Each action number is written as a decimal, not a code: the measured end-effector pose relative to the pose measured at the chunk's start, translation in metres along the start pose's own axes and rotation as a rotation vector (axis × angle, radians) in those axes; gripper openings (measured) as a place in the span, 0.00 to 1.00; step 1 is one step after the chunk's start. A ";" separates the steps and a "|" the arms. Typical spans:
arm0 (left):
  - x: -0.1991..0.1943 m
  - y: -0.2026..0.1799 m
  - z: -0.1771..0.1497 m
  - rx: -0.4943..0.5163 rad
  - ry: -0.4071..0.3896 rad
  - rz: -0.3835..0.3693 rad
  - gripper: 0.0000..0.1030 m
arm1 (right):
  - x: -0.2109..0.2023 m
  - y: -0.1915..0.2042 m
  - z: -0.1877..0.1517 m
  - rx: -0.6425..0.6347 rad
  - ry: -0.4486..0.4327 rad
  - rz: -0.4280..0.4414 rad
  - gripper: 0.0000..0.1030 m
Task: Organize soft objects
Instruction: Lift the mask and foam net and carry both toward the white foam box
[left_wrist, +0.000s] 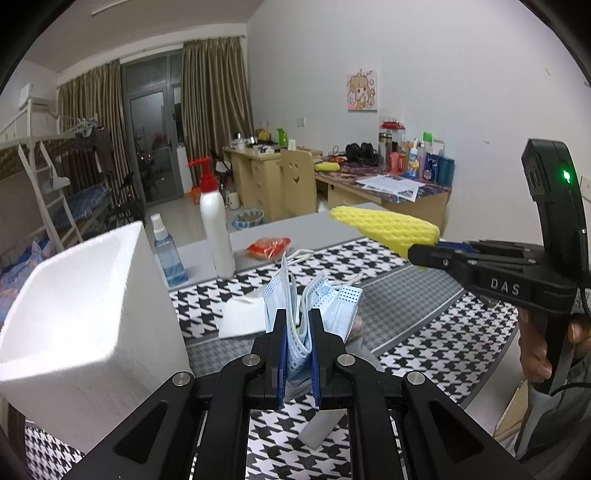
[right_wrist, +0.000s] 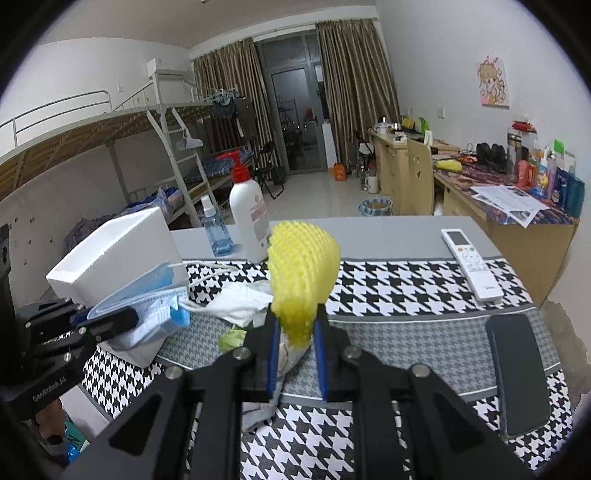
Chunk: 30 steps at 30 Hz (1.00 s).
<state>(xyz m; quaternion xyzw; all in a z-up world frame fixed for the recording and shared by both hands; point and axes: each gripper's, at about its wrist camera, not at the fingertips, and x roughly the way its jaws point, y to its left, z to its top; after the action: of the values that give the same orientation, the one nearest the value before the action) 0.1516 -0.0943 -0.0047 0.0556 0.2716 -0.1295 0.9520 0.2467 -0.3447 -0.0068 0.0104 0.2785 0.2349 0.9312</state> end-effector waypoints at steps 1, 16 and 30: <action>-0.001 0.000 0.002 0.000 -0.006 0.001 0.10 | -0.001 0.000 0.001 -0.004 -0.004 0.001 0.20; -0.023 0.001 0.020 0.001 -0.100 -0.007 0.10 | -0.028 0.010 0.004 0.008 -0.082 -0.041 0.20; -0.031 0.009 0.026 0.009 -0.126 -0.023 0.10 | -0.038 0.024 0.011 0.000 -0.133 -0.055 0.20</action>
<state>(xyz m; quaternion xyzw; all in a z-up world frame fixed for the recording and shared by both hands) 0.1415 -0.0839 0.0346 0.0483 0.2112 -0.1449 0.9655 0.2142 -0.3395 0.0257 0.0186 0.2160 0.2082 0.9538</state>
